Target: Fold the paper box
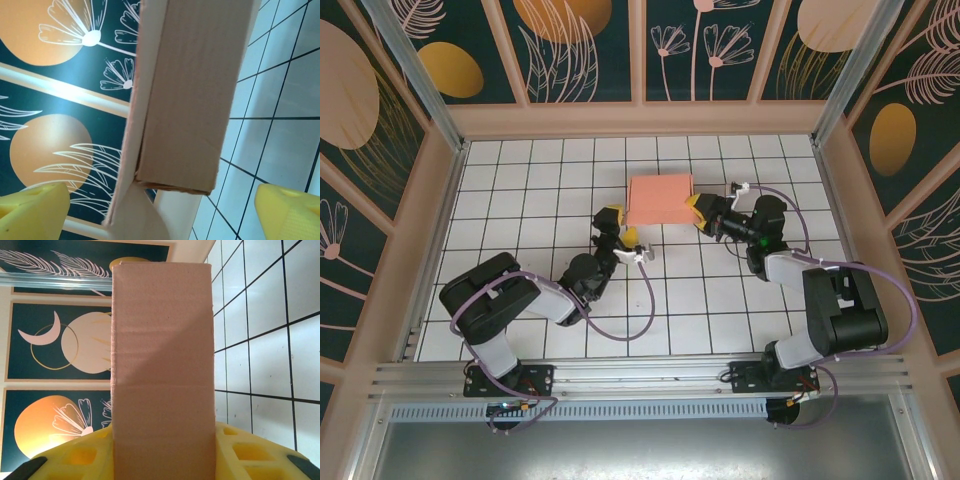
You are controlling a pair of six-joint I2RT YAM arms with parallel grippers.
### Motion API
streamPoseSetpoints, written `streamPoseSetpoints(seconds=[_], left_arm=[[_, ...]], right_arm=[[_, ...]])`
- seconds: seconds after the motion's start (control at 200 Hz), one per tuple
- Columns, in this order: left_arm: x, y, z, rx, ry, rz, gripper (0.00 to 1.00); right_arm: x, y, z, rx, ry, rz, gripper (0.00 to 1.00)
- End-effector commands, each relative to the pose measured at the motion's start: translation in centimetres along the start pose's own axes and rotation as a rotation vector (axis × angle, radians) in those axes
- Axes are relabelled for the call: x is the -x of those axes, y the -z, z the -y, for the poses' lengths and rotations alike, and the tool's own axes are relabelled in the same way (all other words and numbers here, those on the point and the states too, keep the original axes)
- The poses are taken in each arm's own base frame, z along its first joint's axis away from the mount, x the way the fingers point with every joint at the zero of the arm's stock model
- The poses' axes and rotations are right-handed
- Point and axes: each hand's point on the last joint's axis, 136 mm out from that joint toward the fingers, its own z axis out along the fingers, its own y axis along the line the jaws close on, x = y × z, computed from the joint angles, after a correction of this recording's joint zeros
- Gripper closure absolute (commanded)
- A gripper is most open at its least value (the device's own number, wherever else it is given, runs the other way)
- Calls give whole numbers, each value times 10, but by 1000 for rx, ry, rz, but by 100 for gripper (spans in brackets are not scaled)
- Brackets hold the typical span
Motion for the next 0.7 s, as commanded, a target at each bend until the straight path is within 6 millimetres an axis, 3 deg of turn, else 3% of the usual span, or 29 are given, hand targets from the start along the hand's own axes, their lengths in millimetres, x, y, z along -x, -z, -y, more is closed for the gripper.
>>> streamPoseSetpoints(seconds=[0.0,0.2,0.696], left_arm=[[5,-5,-5,34,-10,5,9],[10,-7,-11,50,0,18,16],[21,-5,-18,50,27,62,20]], right_arm=[[-7,5,-23,50,39,-24,63],[-12,7,-21,21,49,-42,63],[-21,1,-8,8,10,-61,65]])
